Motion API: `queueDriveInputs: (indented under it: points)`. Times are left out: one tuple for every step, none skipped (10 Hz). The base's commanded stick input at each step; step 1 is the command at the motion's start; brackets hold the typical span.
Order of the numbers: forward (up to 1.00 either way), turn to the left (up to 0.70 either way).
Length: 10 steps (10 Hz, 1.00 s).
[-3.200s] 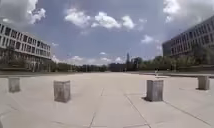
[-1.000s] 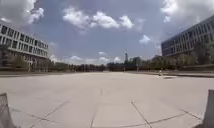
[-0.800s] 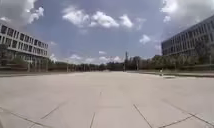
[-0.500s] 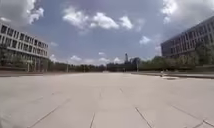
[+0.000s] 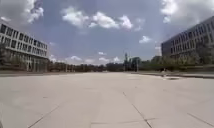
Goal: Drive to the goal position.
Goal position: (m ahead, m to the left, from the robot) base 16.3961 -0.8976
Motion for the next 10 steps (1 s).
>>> queueDriveInputs:
  points:
    - [0.7, 0.0]
    - [0.7, 0.0]
    - [0.7, 0.0]
    - [0.7, 0.0]
    - [0.7, 0.0]
    - [0.7, 0.0]
    - [0.7, 0.0]
    - [0.7, 0.0]
    - [0.7, 0.0]
    - [0.7, 0.0]
